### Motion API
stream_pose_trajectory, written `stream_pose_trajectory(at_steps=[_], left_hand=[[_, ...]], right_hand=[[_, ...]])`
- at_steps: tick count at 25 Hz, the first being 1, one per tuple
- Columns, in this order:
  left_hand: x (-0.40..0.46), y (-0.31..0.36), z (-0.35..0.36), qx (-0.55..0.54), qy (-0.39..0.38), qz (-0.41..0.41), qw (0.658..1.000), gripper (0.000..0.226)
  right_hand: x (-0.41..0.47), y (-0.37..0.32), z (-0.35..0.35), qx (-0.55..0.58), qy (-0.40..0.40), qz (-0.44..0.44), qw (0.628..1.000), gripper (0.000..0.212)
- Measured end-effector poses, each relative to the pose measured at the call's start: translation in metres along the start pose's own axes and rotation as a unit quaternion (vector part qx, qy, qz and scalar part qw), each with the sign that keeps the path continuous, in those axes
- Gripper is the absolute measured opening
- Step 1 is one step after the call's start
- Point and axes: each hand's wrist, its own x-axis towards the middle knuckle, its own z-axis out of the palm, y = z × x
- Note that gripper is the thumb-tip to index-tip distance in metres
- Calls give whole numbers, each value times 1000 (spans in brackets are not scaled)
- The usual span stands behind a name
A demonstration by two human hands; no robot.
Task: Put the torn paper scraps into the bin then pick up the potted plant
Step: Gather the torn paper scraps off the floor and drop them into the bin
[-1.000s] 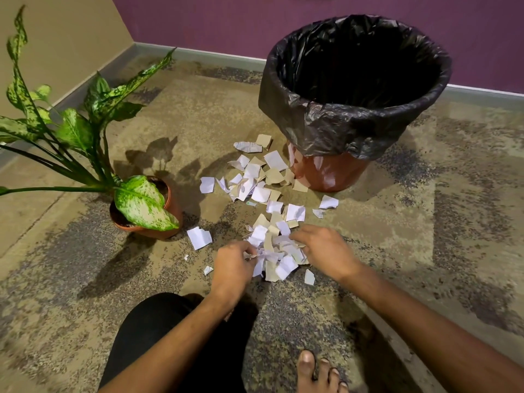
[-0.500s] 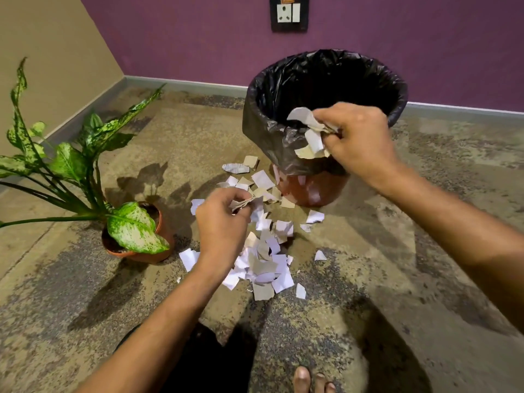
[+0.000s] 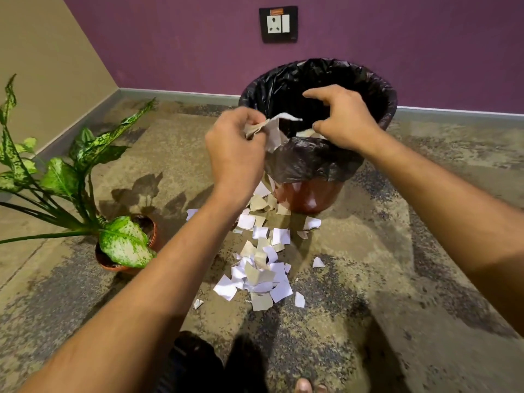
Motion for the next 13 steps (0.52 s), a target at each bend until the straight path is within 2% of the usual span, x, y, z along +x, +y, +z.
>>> stream_pose_trajectory(at_steps=[4,8,10,13], left_hand=[[23,26,17,5,-33,-9,999,36],[28,45,18,-25,-165,-10,986,80],[14,41,12,-43,-182,24,982,85],[-29,13,2,-65,-161,43,984,80]], right_hand=[[-19,-10,-7,78,131,-25,988,51],[-55,-31,-17,146,238,-96,956,42],[-82,-35,-11,159,250,-119,948,38],[-132,-20,28,166,189,-106,962,34]])
